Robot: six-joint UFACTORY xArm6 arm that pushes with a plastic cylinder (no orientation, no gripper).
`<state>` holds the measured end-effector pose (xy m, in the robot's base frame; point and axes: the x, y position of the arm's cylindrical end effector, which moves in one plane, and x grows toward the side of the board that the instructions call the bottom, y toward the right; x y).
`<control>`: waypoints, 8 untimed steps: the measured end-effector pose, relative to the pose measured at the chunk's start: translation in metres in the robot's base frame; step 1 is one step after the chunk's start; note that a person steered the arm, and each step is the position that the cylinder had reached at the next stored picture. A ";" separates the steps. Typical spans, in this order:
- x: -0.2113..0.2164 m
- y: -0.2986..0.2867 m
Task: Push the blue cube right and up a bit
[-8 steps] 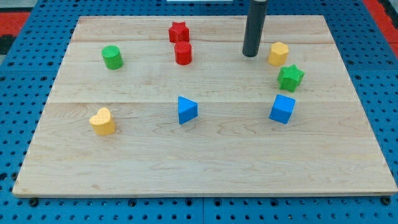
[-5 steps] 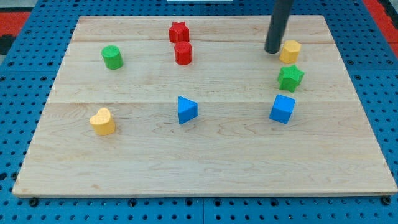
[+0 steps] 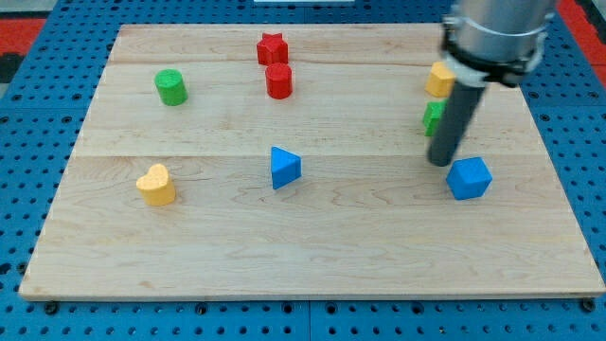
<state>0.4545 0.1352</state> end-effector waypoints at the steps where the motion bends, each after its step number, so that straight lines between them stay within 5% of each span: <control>1: -0.017 0.018; 3: -0.014 0.153; 4: 0.062 0.117; 5: 0.077 0.067; 6: 0.028 0.060; 8: 0.093 0.029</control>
